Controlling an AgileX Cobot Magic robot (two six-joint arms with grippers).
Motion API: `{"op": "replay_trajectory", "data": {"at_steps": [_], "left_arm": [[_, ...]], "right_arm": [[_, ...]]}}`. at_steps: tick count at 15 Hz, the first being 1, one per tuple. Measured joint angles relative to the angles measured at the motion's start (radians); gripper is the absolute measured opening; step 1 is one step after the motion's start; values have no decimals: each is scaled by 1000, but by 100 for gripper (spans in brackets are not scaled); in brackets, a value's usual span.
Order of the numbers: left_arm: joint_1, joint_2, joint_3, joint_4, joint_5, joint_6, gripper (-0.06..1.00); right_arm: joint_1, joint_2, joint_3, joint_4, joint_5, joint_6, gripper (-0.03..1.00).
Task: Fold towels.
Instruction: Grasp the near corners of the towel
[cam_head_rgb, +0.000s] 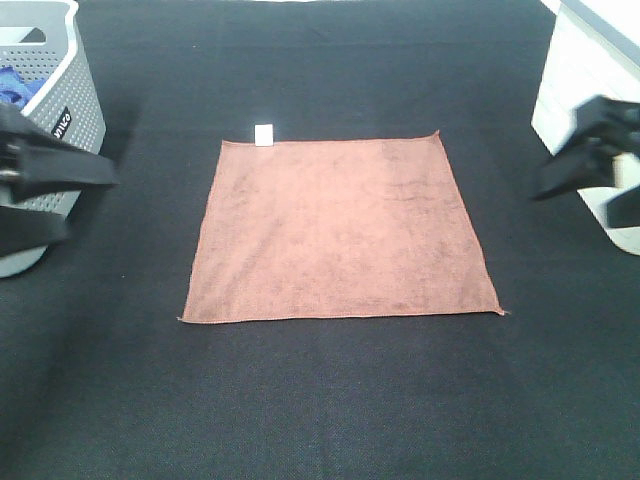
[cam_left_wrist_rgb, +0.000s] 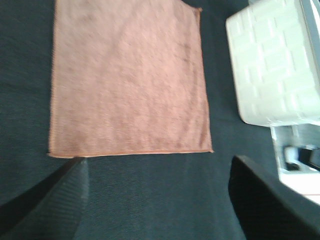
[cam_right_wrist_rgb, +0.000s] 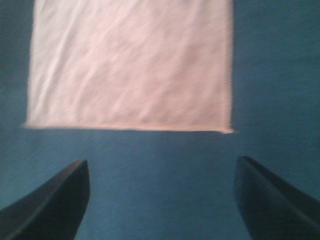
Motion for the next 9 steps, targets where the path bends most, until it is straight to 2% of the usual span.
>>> {"op": "replay_trajectory", "data": {"at_steps": [1,2,3,5,9], "left_arm": [[0,109,-8,-114,51,129,74],[0,109,-8,-114,51,129,74],[0,182,-21,-161,83,189,74],[0,312,-61,-184,127,241,74],[0,534,-175,-182,133,254,74]], "right_arm": [[0,108,-45,46,40,-51,75],[0,108,-45,46,40,-51,75],[0,168,-67,60,53,-71,75],[0,276,-115,67,62,-98,75],[-1,490,-203,85,41,-153,75]]}}
